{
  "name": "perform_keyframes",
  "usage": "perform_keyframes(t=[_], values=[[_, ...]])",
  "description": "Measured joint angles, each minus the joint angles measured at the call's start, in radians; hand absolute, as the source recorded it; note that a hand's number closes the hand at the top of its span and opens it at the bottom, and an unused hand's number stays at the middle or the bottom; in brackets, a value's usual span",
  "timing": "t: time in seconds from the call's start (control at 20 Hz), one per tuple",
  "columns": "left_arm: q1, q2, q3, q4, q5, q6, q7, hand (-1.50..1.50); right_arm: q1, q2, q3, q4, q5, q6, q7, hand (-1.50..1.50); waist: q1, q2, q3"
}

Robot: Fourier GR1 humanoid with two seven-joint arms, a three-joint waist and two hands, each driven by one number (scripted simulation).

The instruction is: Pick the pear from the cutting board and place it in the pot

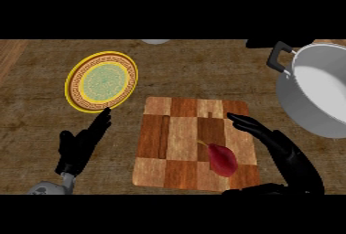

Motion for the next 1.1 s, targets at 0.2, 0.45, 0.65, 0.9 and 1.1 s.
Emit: perform_keyframes(t=[0.2, 0.45, 0.65, 0.9, 1.1], values=[[-0.021, -0.014, 0.000, 0.020, -0.002, -0.013, 0.015, 0.00, -0.030, -0.076, -0.002, -0.096, -0.001, 0.062, 0.233, -1.50, 0.010, 0.000, -0.001], [-0.030, -0.022, 0.006, 0.003, -0.009, -0.025, 0.043, 0.00, -0.101, -0.080, 0.000, -0.121, -0.058, 0.115, 0.495, -1.50, 0.023, 0.000, -0.001], [-0.045, -0.040, 0.014, 0.024, -0.024, -0.035, 0.036, 0.00, -0.159, -0.059, 0.013, -0.055, -0.087, 0.156, 0.621, -1.50, 0.028, 0.002, -0.001], [-0.047, -0.049, 0.016, 0.027, -0.039, -0.038, 0.043, 0.00, -0.190, -0.060, 0.111, 0.045, -0.059, 0.248, 0.687, -1.50, 0.033, 0.003, 0.000], [-0.028, -0.061, 0.023, 0.009, -0.056, -0.045, 0.045, 0.00, -0.211, -0.058, 0.123, 0.161, -0.005, 0.313, 0.644, -1.50, 0.032, 0.003, 0.000]])
